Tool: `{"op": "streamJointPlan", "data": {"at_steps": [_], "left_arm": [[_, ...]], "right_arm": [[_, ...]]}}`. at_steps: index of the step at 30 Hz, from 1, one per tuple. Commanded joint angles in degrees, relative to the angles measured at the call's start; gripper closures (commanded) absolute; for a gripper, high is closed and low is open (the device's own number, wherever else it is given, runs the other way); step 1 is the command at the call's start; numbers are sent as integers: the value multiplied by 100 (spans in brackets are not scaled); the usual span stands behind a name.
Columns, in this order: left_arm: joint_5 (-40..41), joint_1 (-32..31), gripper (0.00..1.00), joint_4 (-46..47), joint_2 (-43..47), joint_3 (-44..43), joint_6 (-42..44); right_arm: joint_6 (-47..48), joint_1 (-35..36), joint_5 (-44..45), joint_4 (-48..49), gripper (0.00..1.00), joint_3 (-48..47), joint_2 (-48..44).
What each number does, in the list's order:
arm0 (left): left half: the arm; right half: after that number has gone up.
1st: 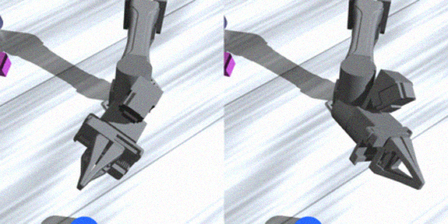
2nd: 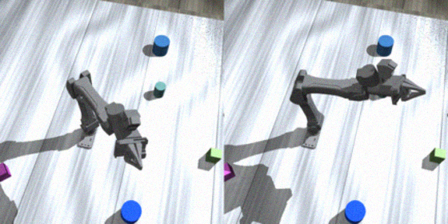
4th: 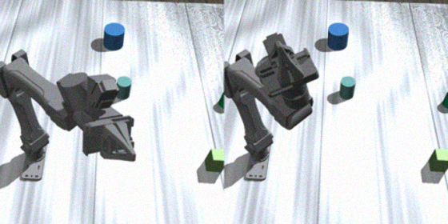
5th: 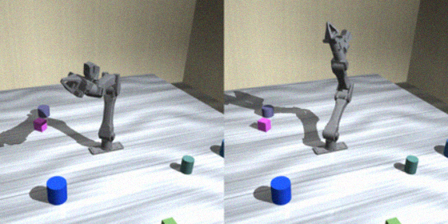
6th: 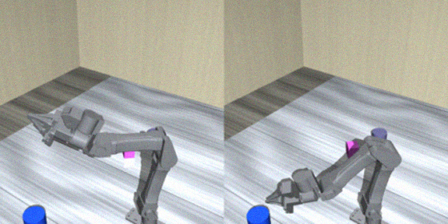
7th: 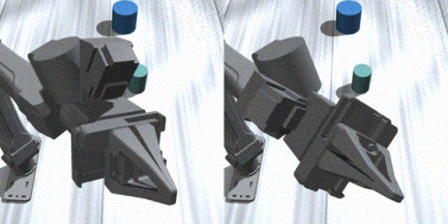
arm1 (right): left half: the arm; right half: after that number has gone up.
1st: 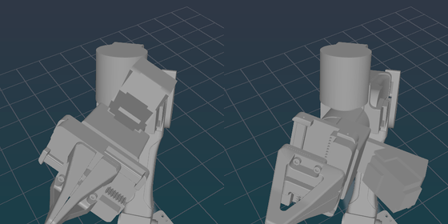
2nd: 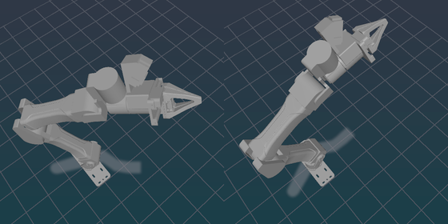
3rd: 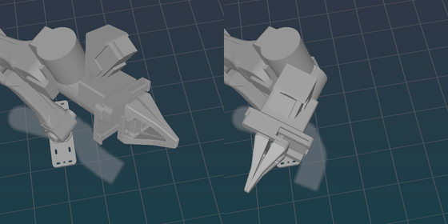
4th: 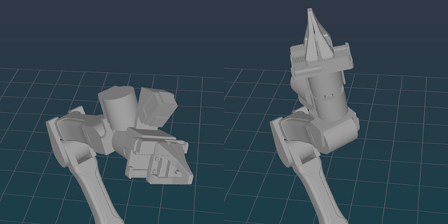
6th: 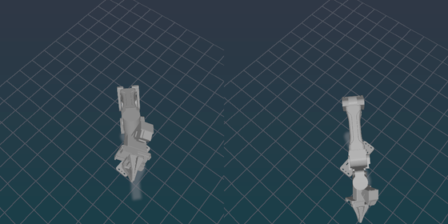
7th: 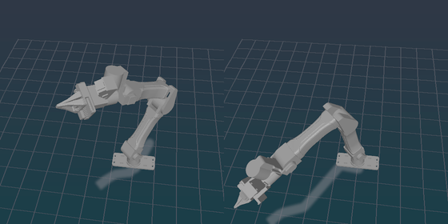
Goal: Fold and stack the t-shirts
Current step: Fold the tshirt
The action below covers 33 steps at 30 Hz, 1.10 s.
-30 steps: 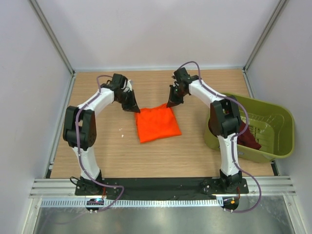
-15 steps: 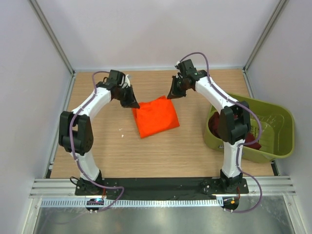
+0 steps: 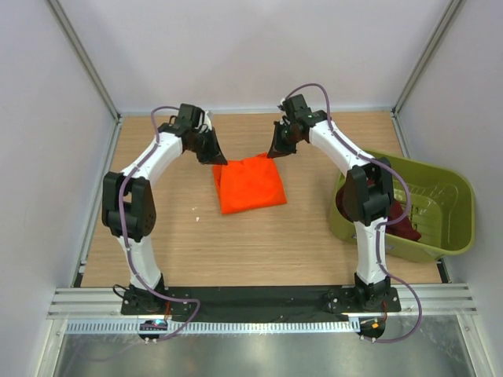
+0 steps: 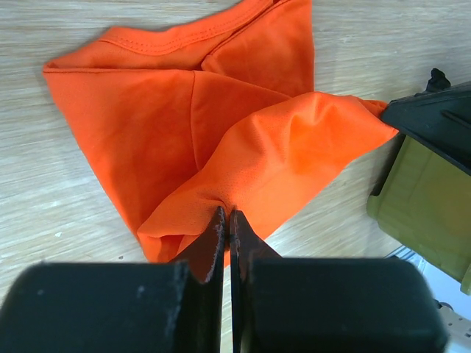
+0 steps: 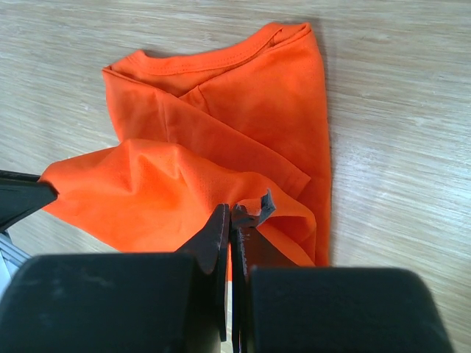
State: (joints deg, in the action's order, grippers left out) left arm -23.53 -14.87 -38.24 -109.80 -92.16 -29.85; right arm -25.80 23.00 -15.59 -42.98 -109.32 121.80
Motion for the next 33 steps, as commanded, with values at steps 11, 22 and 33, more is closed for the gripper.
{"op": "streamJointPlan", "data": {"at_steps": [11, 22, 33], "left_arm": [[68, 20, 100, -157, 1092, 339, -179], [138, 28, 100, -316, 847, -30, -57], [156, 195, 100, -439, 618, -373, 119]], "right_arm": [[-276, -24, -66, -193, 99, 16, -1026], [-276, -24, -58, -290, 99, -590, -675], [-241, -15, -75, -246, 99, -1179, -201]]}}
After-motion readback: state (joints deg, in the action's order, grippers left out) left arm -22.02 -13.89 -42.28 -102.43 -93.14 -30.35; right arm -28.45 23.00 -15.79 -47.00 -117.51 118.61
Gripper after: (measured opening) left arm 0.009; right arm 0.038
